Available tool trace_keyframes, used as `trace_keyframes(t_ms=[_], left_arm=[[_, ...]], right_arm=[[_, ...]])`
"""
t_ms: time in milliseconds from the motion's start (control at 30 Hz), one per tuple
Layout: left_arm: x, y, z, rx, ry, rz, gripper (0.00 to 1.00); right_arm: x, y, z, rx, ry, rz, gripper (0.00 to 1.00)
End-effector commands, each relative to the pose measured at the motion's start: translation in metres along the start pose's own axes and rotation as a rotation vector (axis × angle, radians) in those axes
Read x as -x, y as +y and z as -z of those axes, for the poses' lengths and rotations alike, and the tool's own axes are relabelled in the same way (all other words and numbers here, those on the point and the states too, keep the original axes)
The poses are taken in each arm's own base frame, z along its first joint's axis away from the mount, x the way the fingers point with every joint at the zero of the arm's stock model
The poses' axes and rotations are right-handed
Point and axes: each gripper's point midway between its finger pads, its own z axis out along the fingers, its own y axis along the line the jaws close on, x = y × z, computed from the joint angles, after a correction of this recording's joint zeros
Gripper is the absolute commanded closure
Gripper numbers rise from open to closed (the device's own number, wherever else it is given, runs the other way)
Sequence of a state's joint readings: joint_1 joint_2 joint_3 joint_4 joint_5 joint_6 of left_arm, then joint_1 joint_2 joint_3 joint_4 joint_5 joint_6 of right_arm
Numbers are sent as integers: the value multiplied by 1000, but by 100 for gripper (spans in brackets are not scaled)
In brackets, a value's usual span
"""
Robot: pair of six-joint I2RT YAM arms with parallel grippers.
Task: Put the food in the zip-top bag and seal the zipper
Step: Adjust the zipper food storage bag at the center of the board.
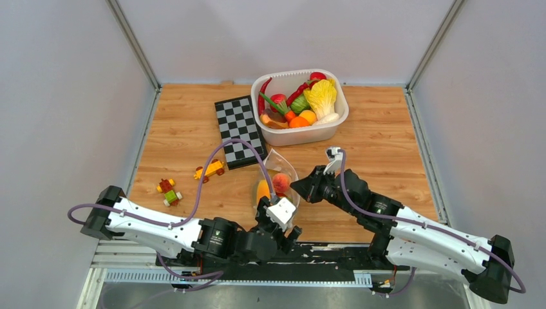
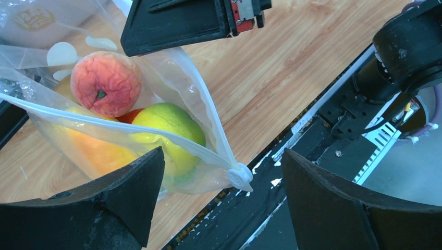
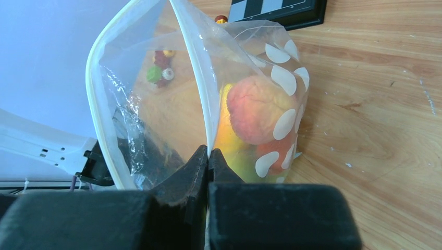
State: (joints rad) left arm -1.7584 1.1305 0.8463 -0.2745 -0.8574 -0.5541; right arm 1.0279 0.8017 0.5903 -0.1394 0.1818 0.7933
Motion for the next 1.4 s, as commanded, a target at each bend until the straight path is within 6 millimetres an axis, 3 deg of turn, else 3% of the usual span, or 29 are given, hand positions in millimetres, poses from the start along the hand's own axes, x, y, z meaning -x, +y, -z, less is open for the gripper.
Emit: trace_keyframes(t_ms=[0,267,633,767,867,1000,1067,1233,1367], left_arm=[[11,3,-1,58,-26,57,14],[4,15,1,120,-6,68,35],[19,24,8,105,-70,74,79],[21,31,12,113,-84,75,90],[25,35,16,104,-96,73,100],[35,42,27,73,-121,67,100],[40,48,33,59,-139,65,100],[50,61,53,-7,-157,29,100],[59,66,72,-85,-138,-26,100]], right_arm=[[32,45,7,143,-69,-43,100],[35,49,12,159,-76,-47,100],[30,42,15,152,-65,-5,98],[31,44,17,171,-77,23,93],[35,46,20,189,-93,60,78],[47,45,29,172,-127,190,49],[57,42,34,146,-152,272,41],[79,37,48,115,-241,462,37],[83,34,52,125,-262,701,37]])
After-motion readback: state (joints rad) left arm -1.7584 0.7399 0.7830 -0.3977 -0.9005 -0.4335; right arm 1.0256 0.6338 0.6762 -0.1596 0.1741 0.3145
